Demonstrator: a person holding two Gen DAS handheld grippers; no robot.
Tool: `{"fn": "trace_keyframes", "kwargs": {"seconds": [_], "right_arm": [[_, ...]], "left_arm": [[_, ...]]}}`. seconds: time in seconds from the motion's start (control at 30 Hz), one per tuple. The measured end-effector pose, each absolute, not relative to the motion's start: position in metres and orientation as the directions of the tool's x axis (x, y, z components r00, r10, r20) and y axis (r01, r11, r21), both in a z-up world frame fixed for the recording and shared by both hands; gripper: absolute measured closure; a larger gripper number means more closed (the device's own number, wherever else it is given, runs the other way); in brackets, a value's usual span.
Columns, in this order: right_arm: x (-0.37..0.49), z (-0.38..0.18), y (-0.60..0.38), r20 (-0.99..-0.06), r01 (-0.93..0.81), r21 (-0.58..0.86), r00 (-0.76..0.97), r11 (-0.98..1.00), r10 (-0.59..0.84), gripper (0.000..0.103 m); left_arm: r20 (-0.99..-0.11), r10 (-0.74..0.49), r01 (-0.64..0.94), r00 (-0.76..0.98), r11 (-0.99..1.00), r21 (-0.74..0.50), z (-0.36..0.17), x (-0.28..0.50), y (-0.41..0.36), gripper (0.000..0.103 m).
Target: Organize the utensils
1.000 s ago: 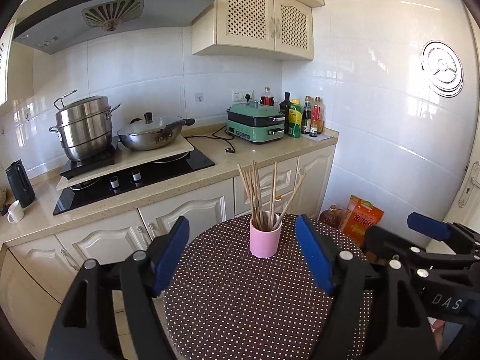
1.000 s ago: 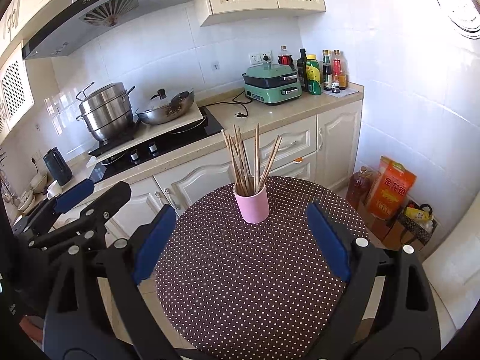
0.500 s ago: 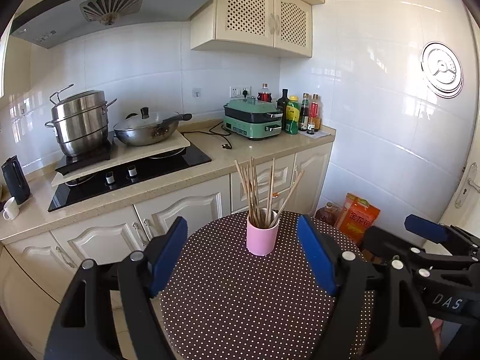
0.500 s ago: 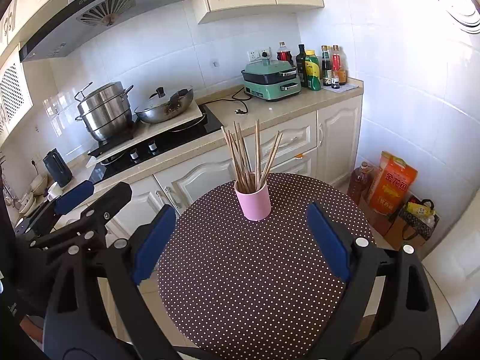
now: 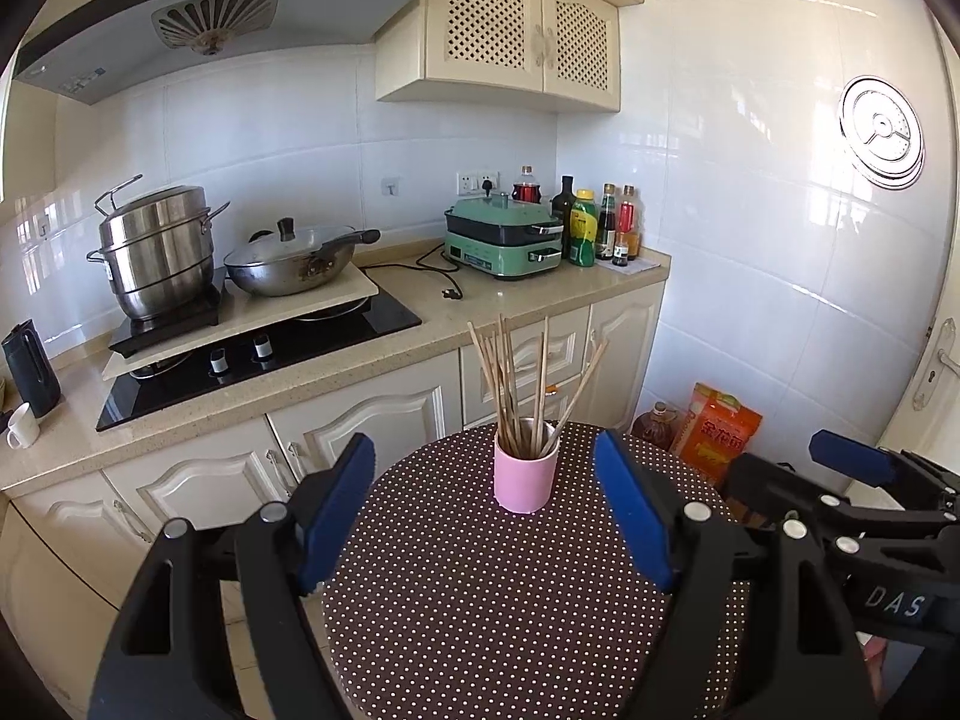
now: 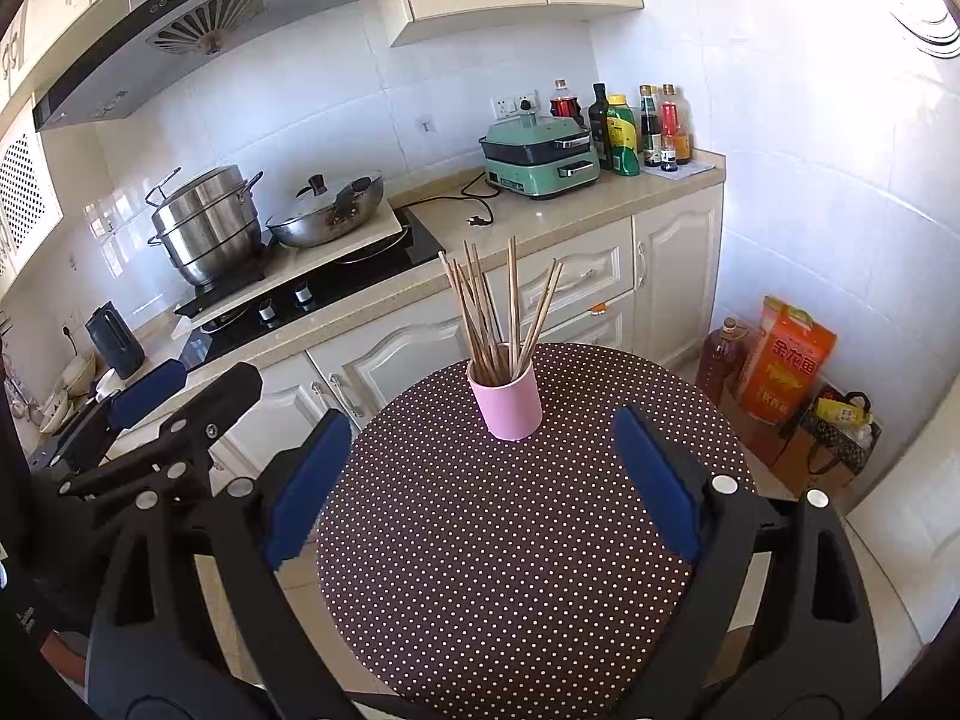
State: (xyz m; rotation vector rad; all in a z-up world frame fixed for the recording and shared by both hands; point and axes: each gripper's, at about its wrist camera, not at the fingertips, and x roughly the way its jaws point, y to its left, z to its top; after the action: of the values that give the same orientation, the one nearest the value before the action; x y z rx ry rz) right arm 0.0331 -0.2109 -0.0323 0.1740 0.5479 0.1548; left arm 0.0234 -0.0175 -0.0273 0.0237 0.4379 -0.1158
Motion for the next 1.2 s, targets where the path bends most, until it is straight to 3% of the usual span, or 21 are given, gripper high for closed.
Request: {"fn": "trace_keyframes", "kwargs": {"seconds": [1.2], "right_arm": [[0.036, -0.044, -0.208, -0.528, -0.08, 0.236, 0.826, 0.968, 0.197, 0.015]], "left_arm": [[-0.462, -0.142, 0.144, 0.875, 0.989, -0.032, -0.034, 0.032, -0.019, 0.028]]}}
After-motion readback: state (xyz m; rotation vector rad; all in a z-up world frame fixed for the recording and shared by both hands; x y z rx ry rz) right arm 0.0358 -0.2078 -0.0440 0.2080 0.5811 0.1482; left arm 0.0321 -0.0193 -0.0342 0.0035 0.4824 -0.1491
